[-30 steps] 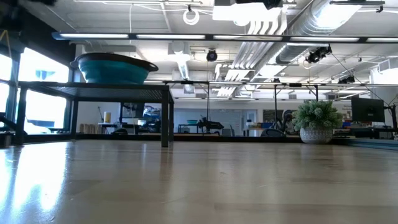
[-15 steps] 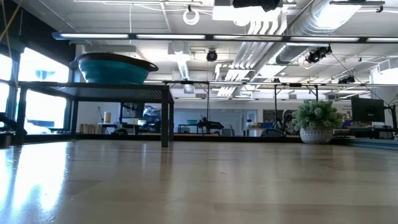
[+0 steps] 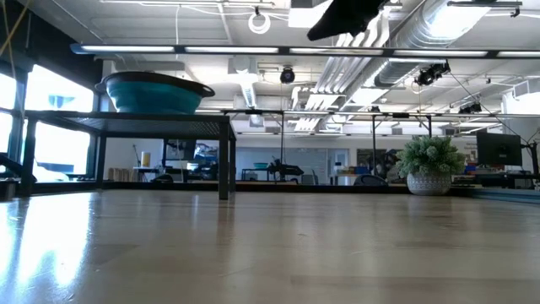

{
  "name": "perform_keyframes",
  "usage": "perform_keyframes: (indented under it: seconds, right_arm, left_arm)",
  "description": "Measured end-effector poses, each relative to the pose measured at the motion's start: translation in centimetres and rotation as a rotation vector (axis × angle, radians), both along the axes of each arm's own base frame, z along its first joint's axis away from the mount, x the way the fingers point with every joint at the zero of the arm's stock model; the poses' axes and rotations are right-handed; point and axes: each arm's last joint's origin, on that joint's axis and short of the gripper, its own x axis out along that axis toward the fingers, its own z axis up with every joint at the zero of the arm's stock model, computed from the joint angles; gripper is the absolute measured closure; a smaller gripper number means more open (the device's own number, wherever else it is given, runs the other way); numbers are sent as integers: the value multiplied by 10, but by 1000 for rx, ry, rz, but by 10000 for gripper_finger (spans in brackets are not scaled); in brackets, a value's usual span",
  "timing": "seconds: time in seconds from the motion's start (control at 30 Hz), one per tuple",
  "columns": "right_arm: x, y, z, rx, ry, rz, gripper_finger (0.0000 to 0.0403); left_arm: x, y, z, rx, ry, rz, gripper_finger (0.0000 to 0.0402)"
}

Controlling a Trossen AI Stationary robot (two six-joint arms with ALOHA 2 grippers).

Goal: Pick & Place Fruit
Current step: Put the black knife on the shelf

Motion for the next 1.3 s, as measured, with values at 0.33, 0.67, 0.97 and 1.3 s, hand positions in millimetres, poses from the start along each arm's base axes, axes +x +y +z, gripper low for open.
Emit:
perform_keyframes:
  seconds: [0.33,0.67,0.97,1.3]
  right_arm:
    - [0,2,0,41,5,67,401]
    - [-1,2,0,38,5,62,401]
    - [-1,2,0,38,4,62,401]
    - [-3,2,-3,40,42,59,401]
  left_arm:
    - [3,-11,-24,20,90,-98,402]
    - [5,-11,-24,56,9,-252,402]
    - [2,-10,-26,23,102,-137,355]
    - [0,-6,-28,77,113,-74,197]
